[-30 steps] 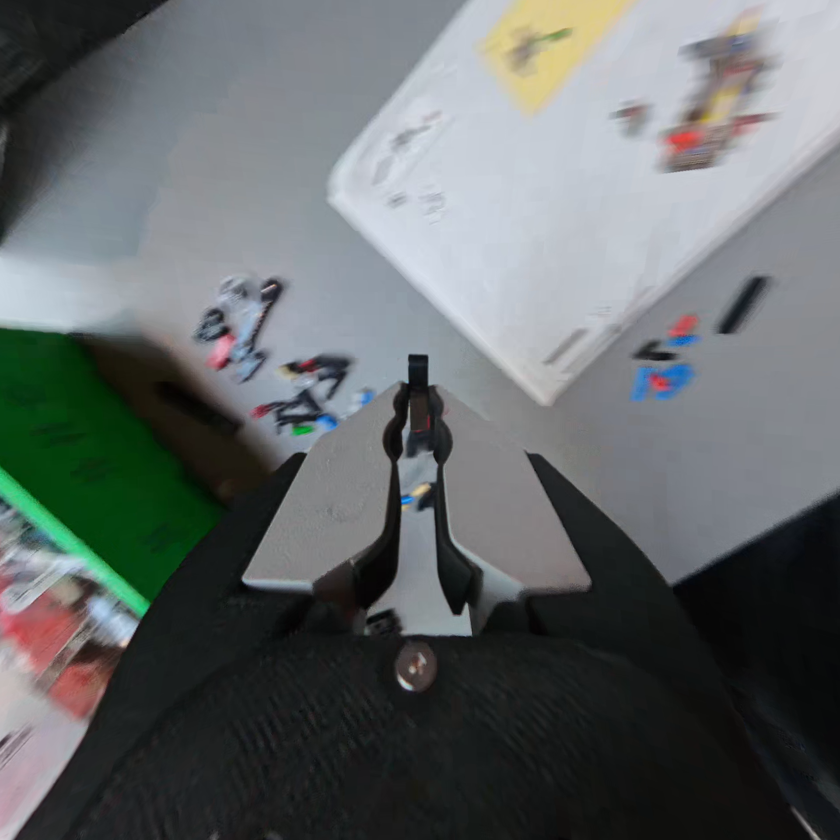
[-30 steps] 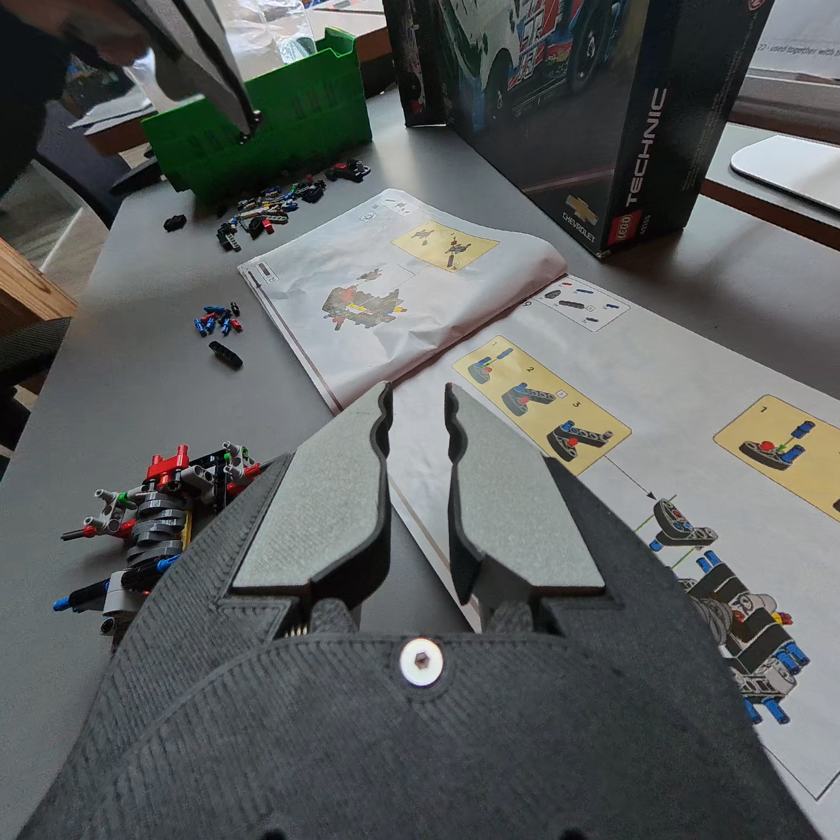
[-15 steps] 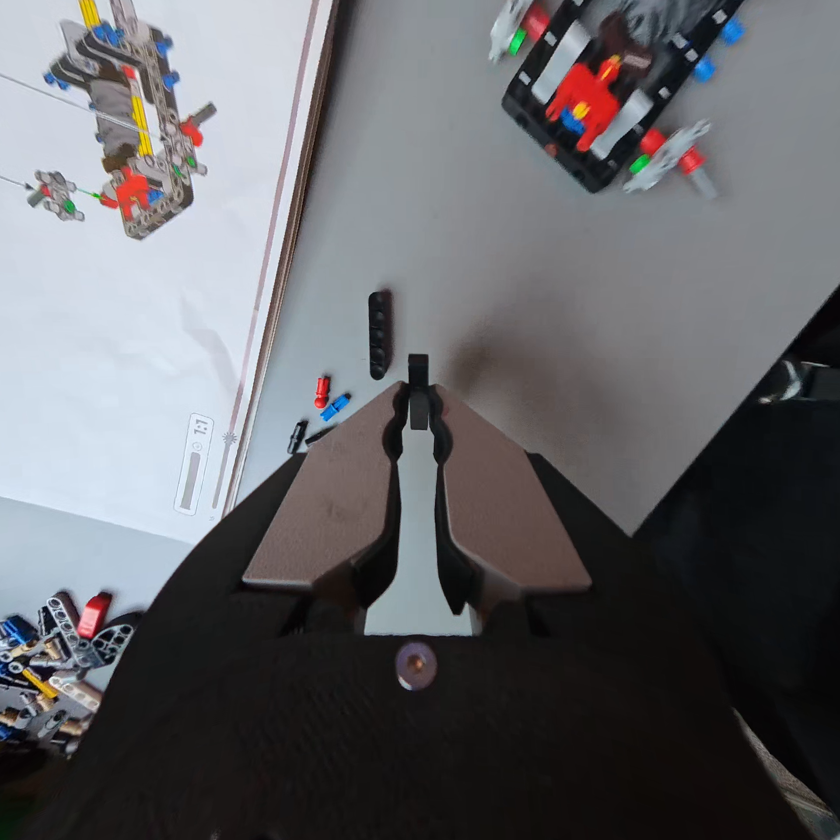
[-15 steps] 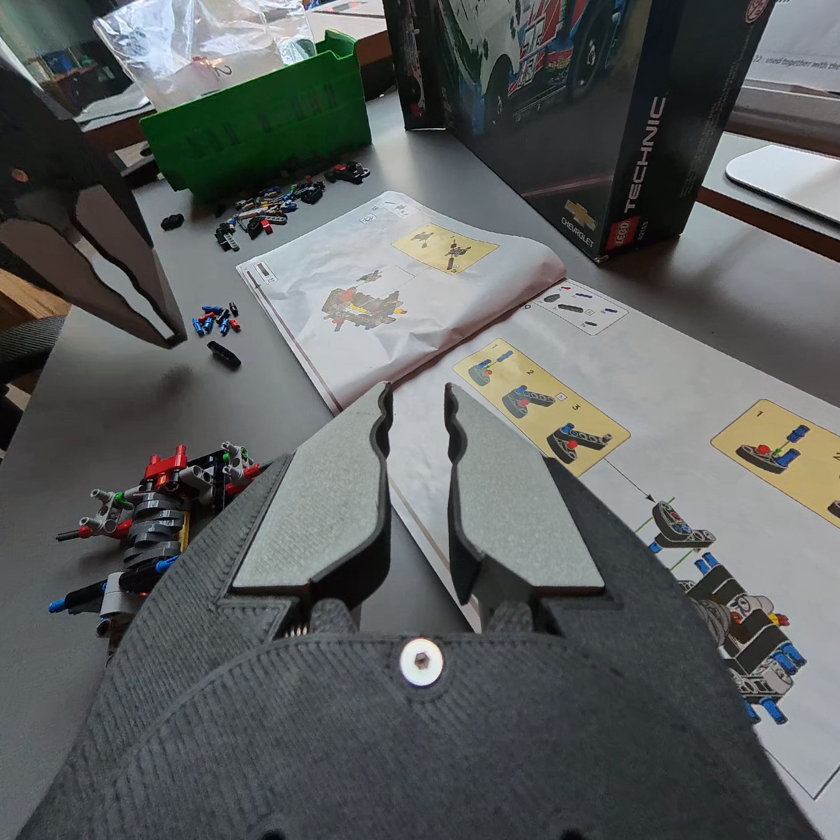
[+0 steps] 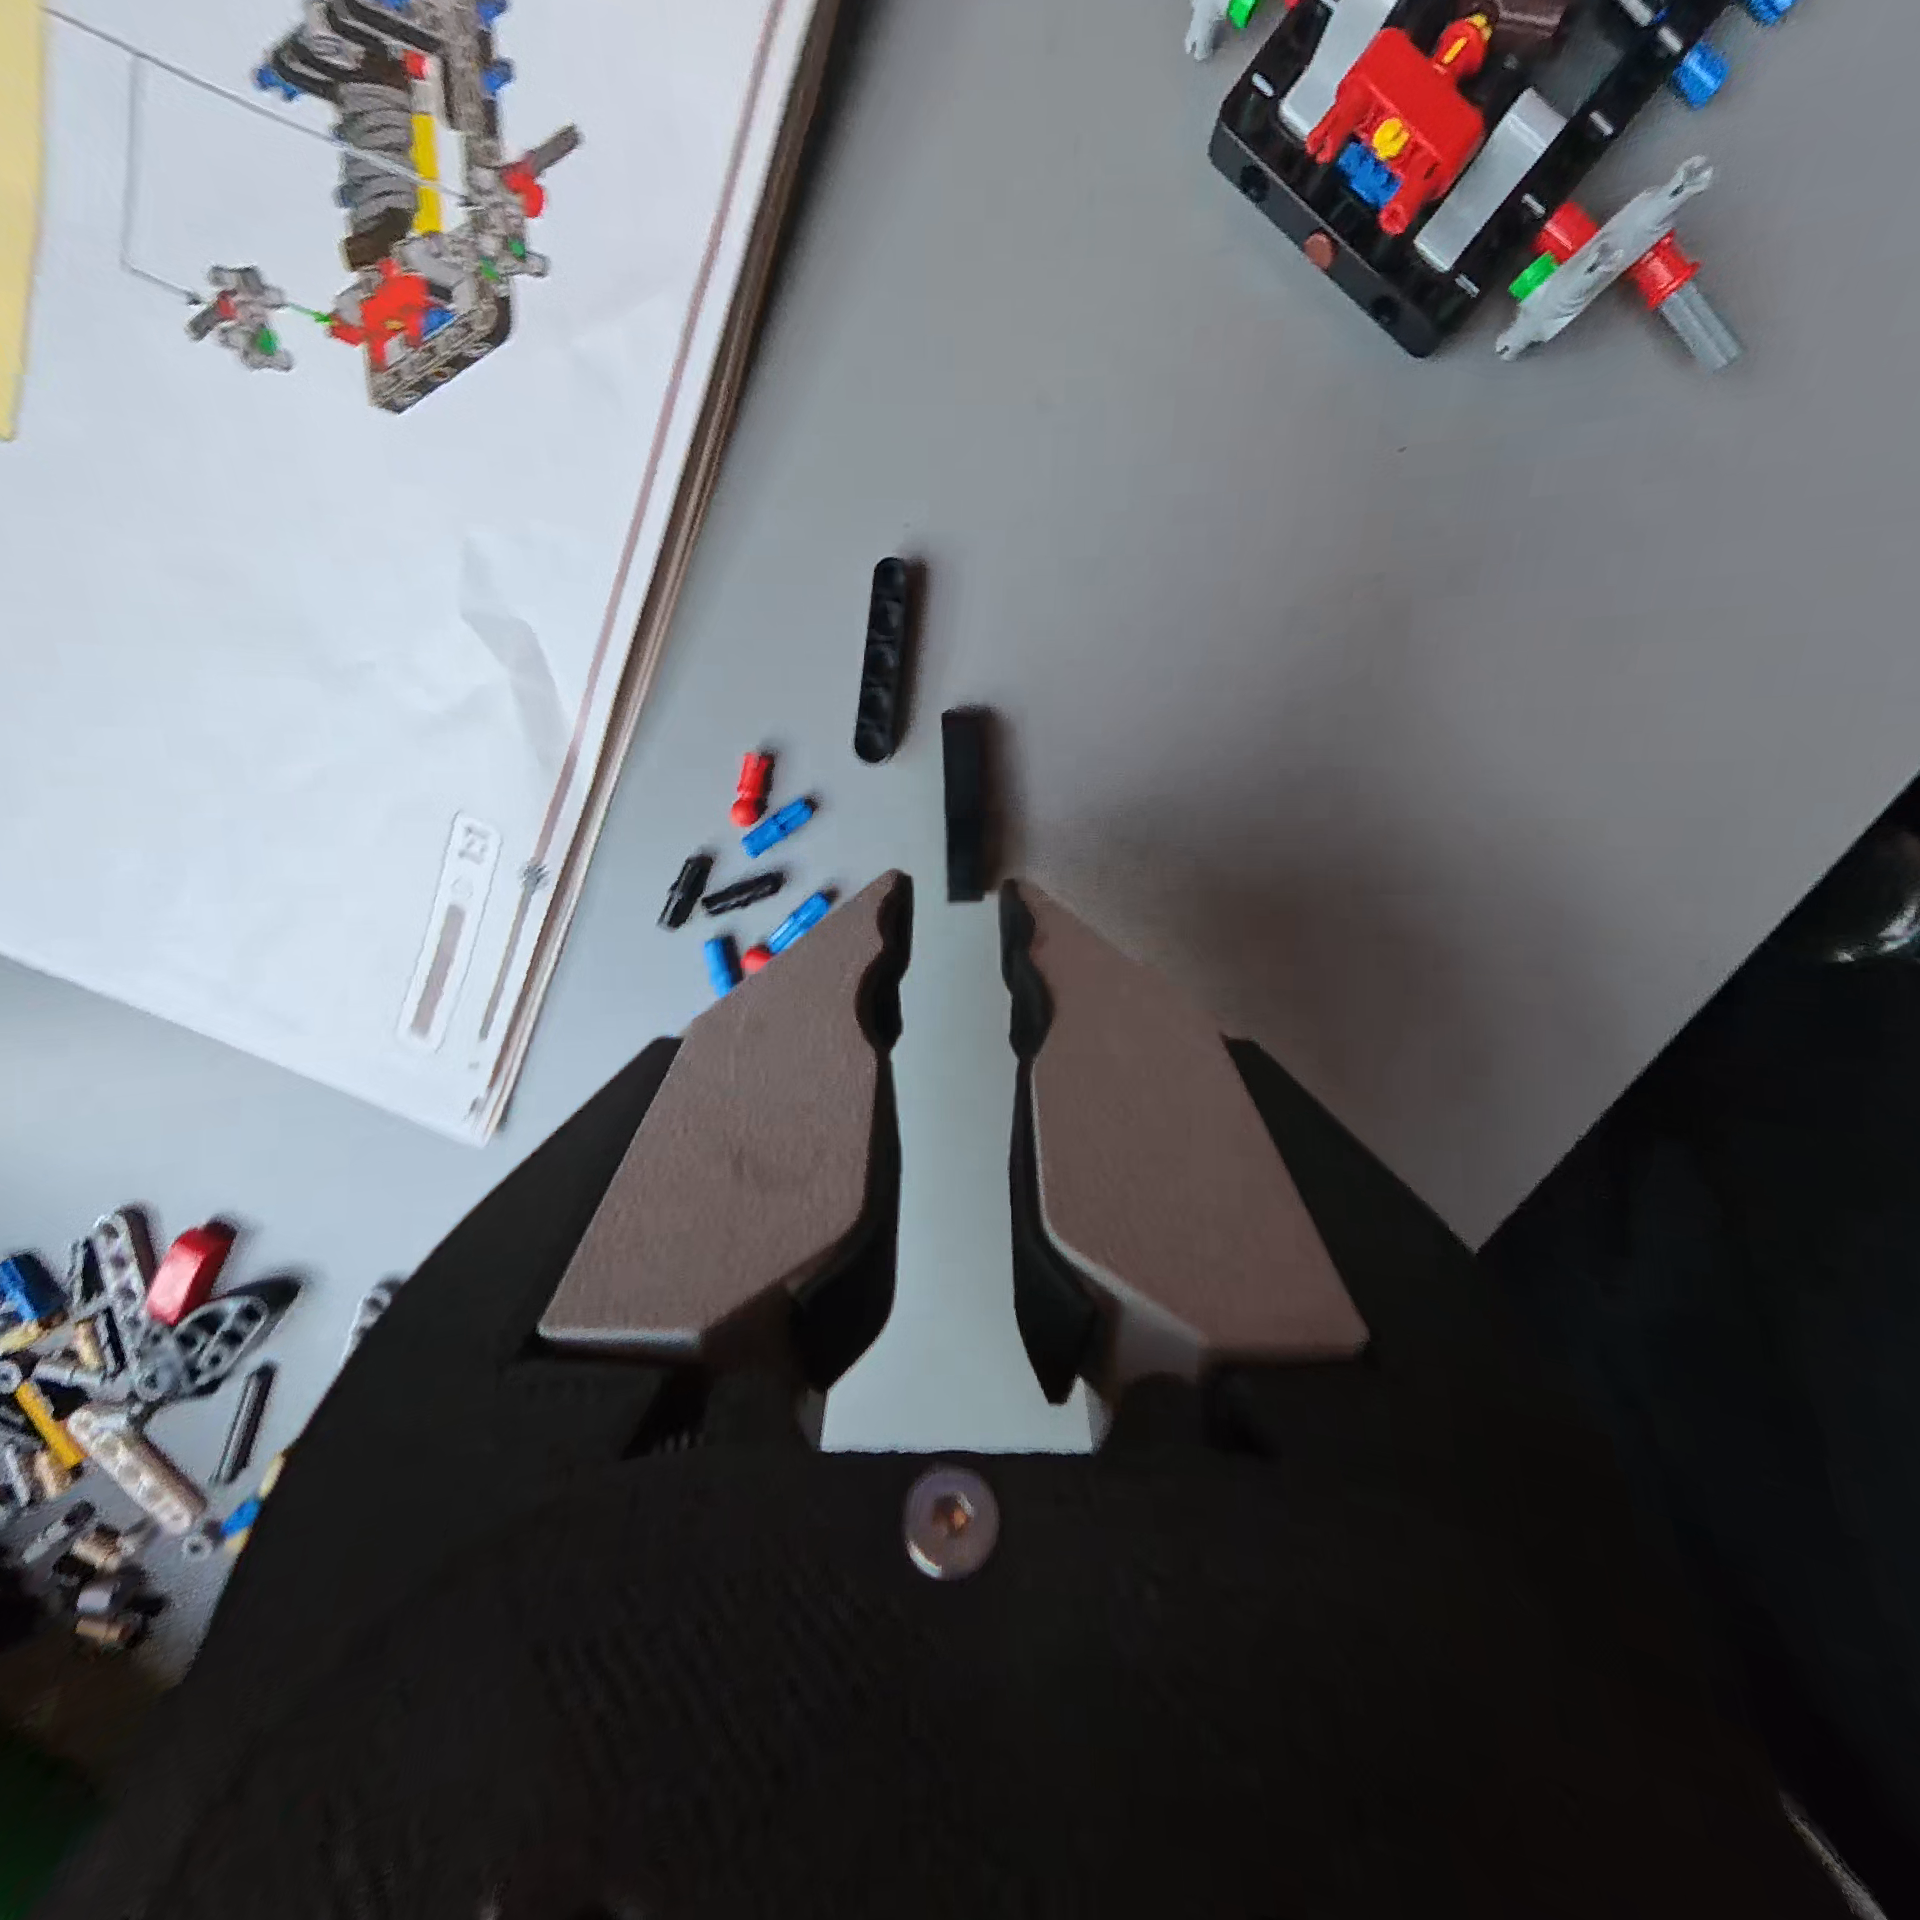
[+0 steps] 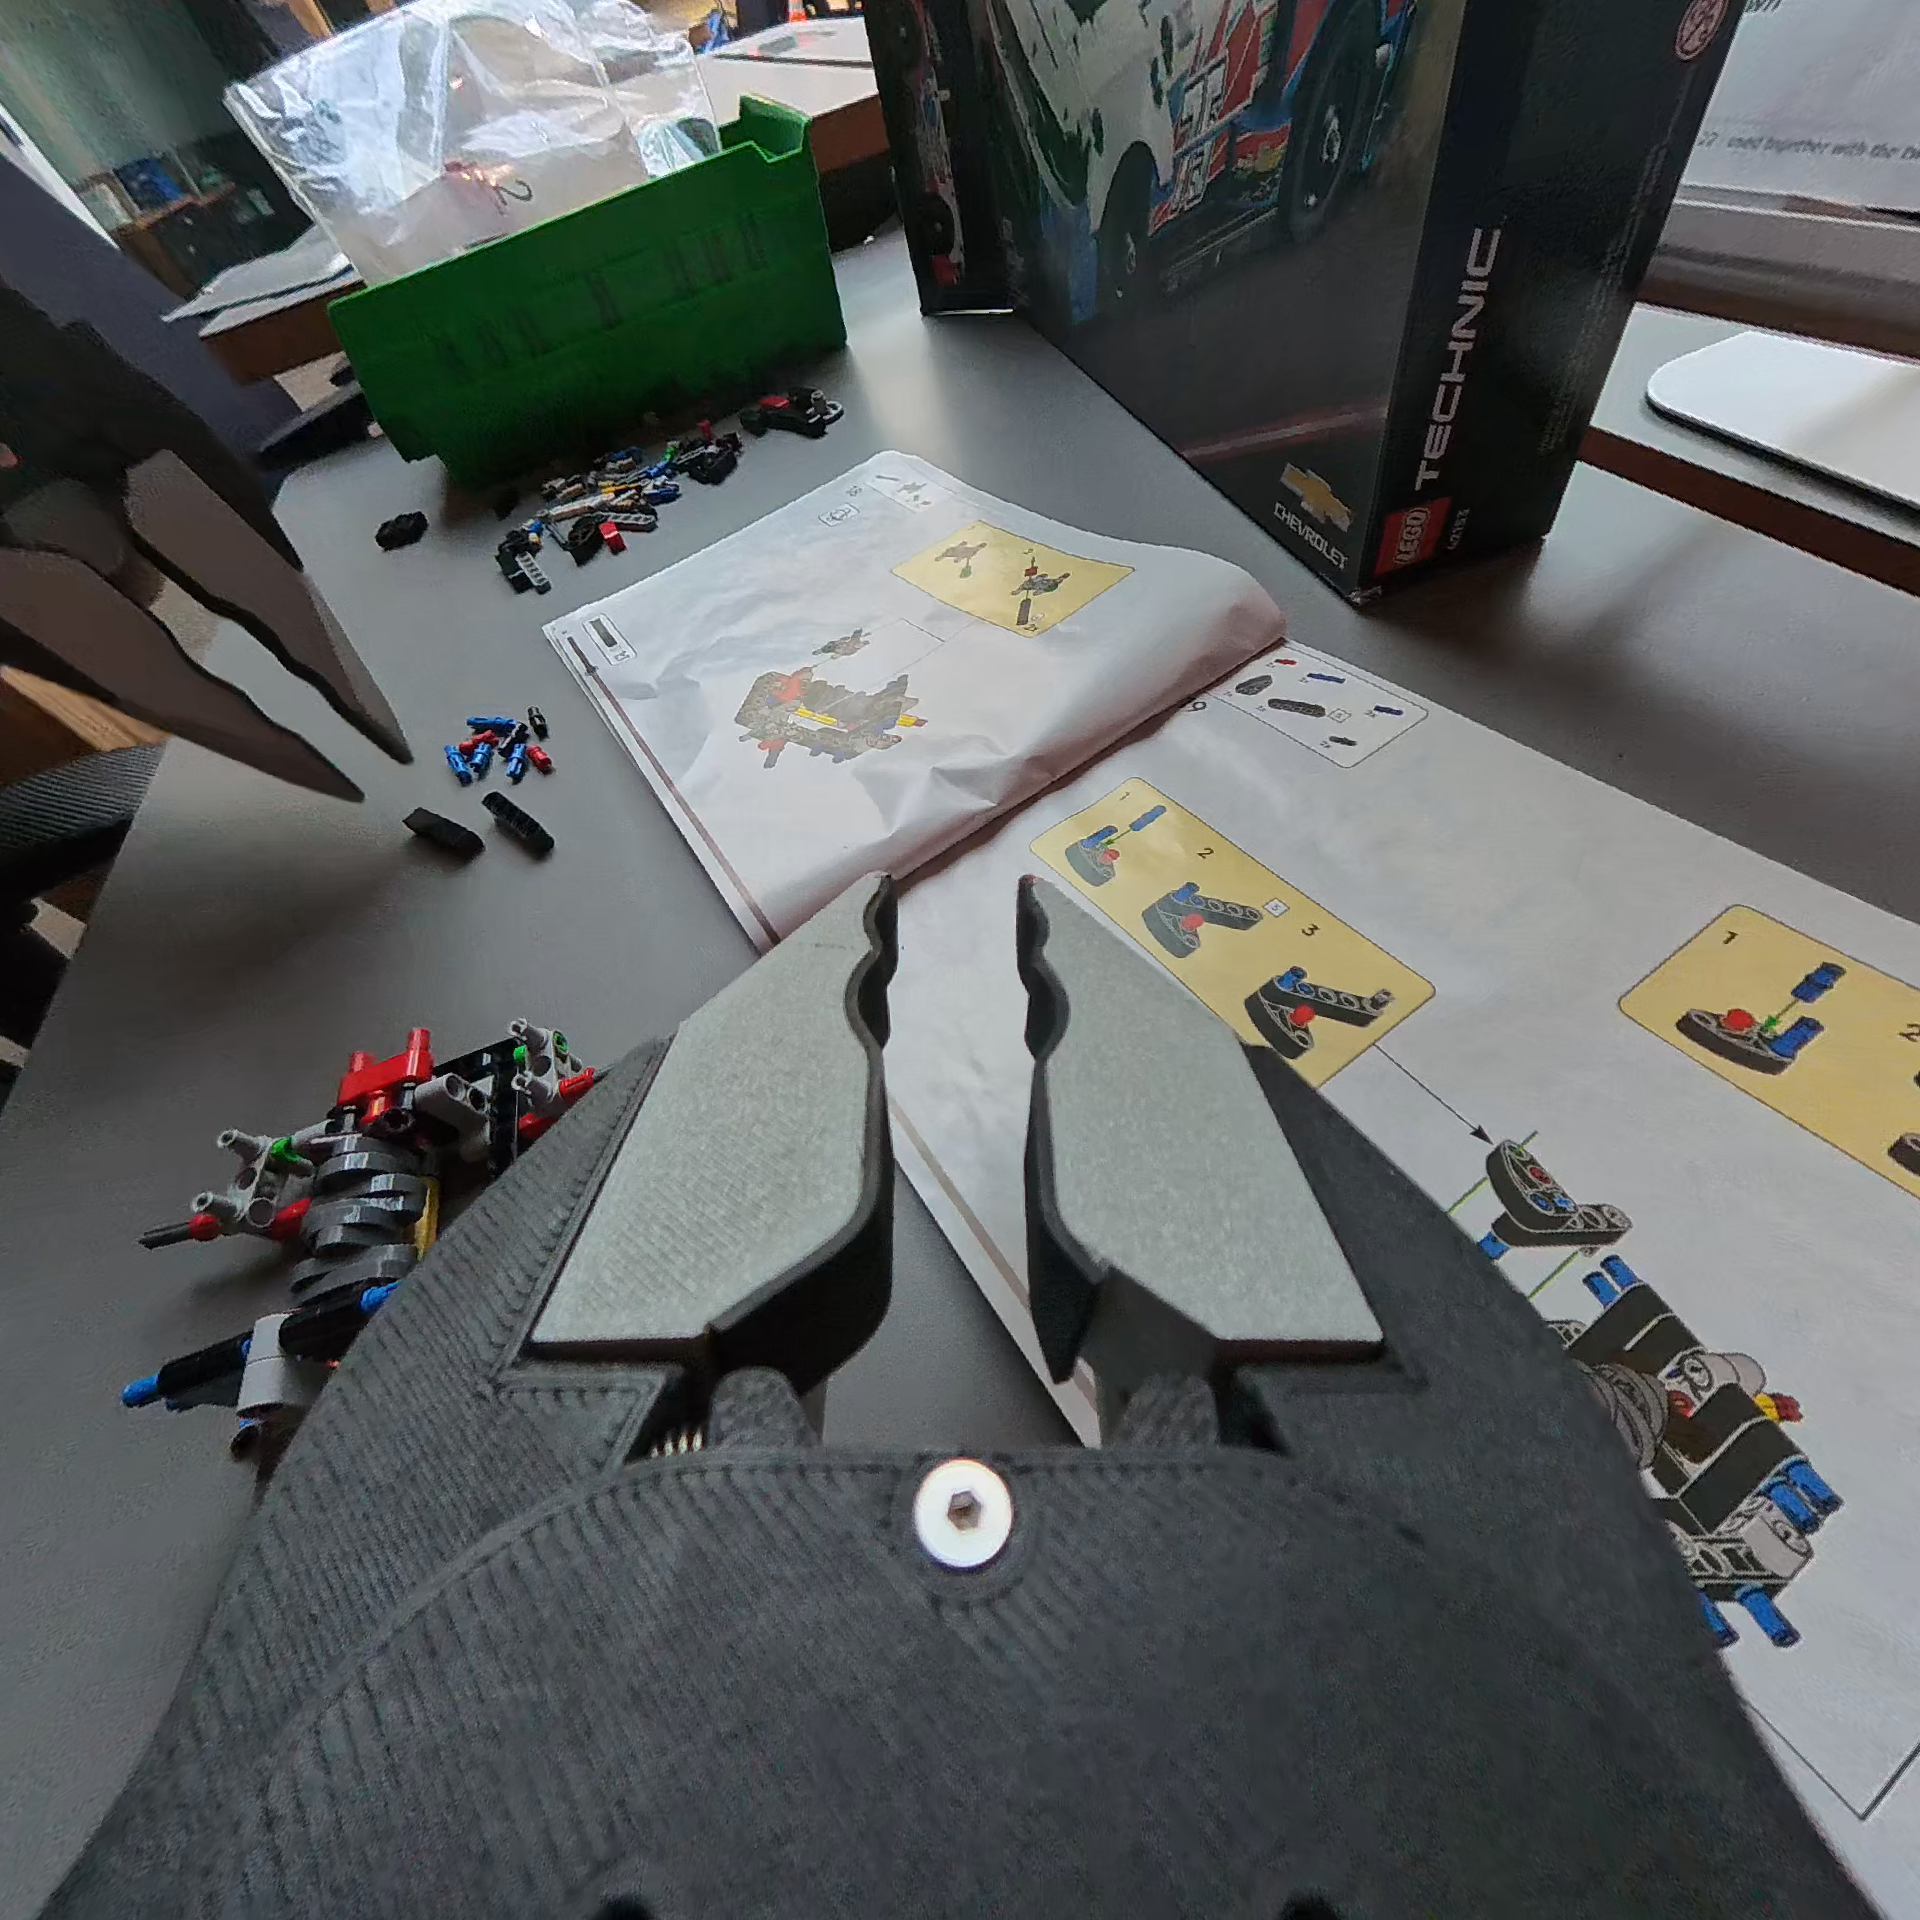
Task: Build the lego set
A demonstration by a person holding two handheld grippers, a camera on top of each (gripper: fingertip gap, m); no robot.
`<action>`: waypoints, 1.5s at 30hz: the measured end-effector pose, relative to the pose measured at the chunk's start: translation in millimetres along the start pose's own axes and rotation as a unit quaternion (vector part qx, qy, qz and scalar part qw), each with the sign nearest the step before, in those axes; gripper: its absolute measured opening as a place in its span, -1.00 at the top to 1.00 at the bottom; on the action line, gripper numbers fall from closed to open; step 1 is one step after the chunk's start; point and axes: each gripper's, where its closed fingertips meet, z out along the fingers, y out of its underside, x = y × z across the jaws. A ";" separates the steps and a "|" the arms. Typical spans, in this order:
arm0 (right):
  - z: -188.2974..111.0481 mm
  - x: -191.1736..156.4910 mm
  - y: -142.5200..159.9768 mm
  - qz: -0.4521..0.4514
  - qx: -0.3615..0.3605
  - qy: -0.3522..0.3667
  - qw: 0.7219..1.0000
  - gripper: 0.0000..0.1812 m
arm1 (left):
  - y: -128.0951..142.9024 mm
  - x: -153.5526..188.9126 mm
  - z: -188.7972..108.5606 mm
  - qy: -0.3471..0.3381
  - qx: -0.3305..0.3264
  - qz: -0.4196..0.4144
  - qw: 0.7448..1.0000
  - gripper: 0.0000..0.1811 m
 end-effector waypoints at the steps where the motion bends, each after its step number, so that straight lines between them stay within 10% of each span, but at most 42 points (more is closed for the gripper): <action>1: -0.5 0.4 -0.4 0.002 0.002 0.000 1.000 0.78 | 1.9 -6.2 -9.2 -0.003 0.007 -0.007 1.000 0.84; 10: -0.7 0.9 -0.6 -0.002 0.003 0.006 1.000 0.78 | 44.7 -189.4 -137.5 -0.213 0.049 -0.157 0.963 0.80; 14: -1.4 1.1 -1.0 0.001 0.005 0.004 1.000 0.78 | 61.9 -219.8 -155.0 -0.212 0.075 -0.213 0.951 0.79; 33: 0.1 0.5 0.4 0.002 -0.001 0.001 1.000 0.77 | 77.0 -219.5 -129.5 -0.185 0.044 -0.210 0.959 0.82; 45: -0.3 0.1 -0.1 -0.002 0.001 0.003 1.000 0.78 | 100.8 -176.6 -35.4 -0.045 -0.067 -0.242 0.967 0.65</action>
